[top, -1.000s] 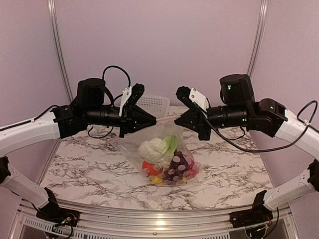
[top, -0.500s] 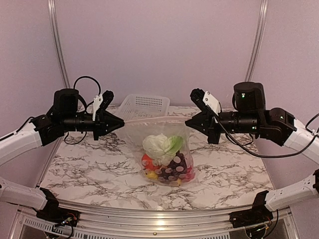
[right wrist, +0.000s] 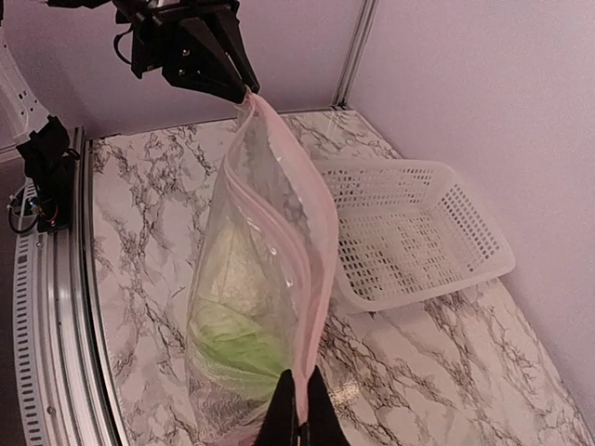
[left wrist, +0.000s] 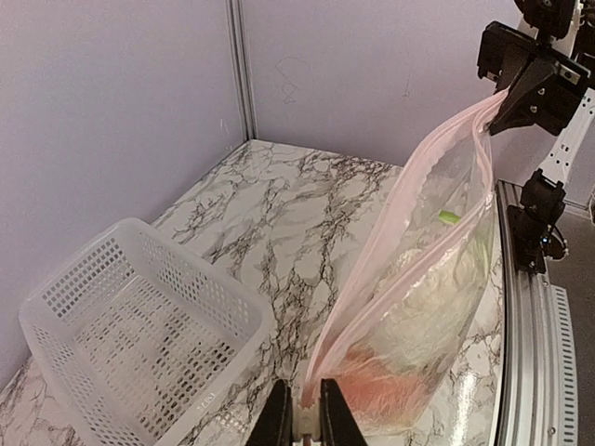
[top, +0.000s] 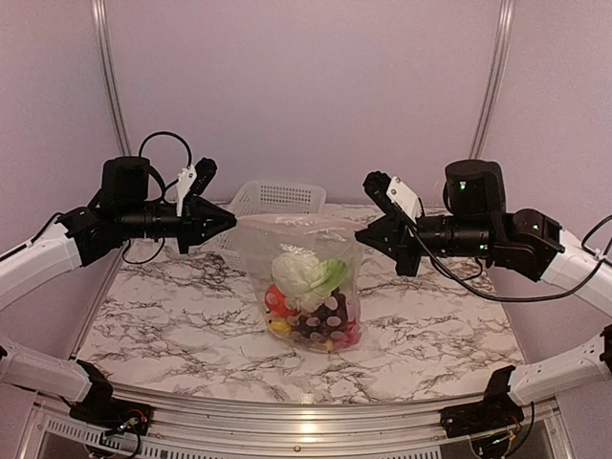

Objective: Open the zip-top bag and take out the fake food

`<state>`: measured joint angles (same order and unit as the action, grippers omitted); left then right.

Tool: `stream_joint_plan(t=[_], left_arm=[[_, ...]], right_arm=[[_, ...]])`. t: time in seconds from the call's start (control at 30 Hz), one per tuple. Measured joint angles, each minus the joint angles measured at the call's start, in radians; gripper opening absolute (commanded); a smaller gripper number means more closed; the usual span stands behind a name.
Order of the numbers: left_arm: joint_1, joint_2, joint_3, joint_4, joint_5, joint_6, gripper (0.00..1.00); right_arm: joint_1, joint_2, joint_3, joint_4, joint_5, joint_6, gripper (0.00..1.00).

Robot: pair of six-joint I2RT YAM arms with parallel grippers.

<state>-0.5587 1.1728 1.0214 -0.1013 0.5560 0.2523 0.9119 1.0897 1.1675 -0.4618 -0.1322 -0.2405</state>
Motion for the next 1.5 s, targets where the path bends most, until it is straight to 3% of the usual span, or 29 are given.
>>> stream_joint_plan(t=[0.2, 0.5, 0.63, 1.0, 1.23, 1.4, 1.5], left_arm=[[-0.036, 0.041, 0.121, -0.01, 0.0, 0.023, 0.0], [-0.146, 0.034, 0.109, -0.101, -0.008, 0.114, 0.0], [-0.152, 0.014, 0.082, -0.122, -0.014, 0.134, 0.0], [-0.163, 0.0, 0.081, -0.135, -0.019, 0.135, 0.0], [-0.169, -0.001, 0.071, -0.119, -0.029, 0.112, 0.0], [-0.17, -0.005, 0.066, -0.112, -0.035, 0.107, 0.0], [-0.17, -0.011, 0.061, -0.11, -0.037, 0.107, 0.0]], right_arm=[[-0.003, 0.073, 0.042, 0.001, -0.041, 0.0, 0.03], [-0.006, 0.111, 0.056, -0.023, -0.134, 0.024, 0.63], [-0.006, 0.166, 0.149, -0.093, -0.163, 0.031, 0.71], [0.016, 0.424, 0.564, -0.272, -0.161, 0.009, 0.54], [0.074, 0.536, 0.593, -0.382, -0.13, 0.0, 0.46], [0.085, 0.548, 0.593, -0.413, -0.063, 0.001, 0.27], [0.086, 0.554, 0.594, -0.416, -0.021, 0.0, 0.04]])
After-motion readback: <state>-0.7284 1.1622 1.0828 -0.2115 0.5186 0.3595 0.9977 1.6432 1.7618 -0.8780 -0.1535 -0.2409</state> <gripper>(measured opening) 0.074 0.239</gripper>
